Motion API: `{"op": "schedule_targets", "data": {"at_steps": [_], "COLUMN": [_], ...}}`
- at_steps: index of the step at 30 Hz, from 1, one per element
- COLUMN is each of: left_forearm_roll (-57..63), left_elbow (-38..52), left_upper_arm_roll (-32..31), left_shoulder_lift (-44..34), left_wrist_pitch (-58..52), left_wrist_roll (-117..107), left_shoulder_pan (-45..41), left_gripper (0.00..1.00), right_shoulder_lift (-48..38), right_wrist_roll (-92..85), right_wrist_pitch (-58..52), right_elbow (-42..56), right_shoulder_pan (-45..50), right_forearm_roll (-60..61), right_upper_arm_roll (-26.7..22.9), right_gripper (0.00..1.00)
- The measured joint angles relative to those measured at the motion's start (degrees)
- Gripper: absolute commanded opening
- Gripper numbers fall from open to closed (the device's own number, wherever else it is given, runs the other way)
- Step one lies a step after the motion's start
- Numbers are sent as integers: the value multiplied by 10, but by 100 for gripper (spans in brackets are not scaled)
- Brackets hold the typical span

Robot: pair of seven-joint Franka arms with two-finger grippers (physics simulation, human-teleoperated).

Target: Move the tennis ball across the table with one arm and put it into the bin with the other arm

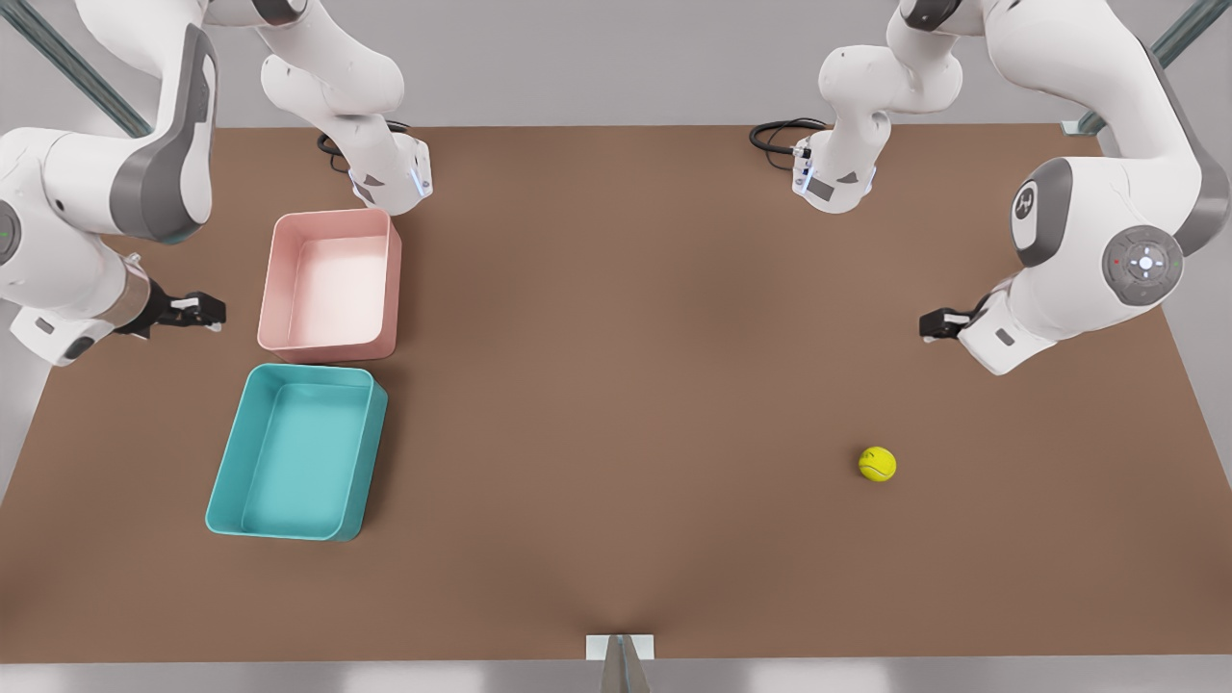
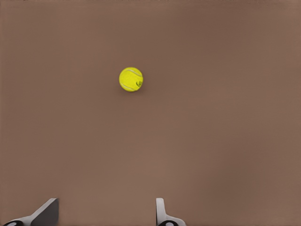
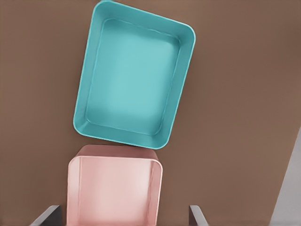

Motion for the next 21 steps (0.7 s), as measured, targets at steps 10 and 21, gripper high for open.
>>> {"op": "schedule_targets", "data": {"at_steps": [10, 21], "left_forearm_roll": [11, 72], "left_elbow": [128, 69], "left_upper_arm_roll": [-28, -39], "left_shoulder_lift": [303, 358], "left_wrist_pitch": [120, 281], "left_wrist_roll": [131, 577], "left_shoulder_pan": [75, 95], "left_gripper": [21, 21], "right_shoulder_lift": [3, 24], "right_wrist_roll": [9, 16], "right_wrist_pitch": [-4, -6], "right_elbow": [-5, -13], "right_shoulder_pan": [4, 9], "right_forearm_roll": [10, 13], "right_upper_arm_roll": [-1, -5], "right_gripper": [100, 100]}}
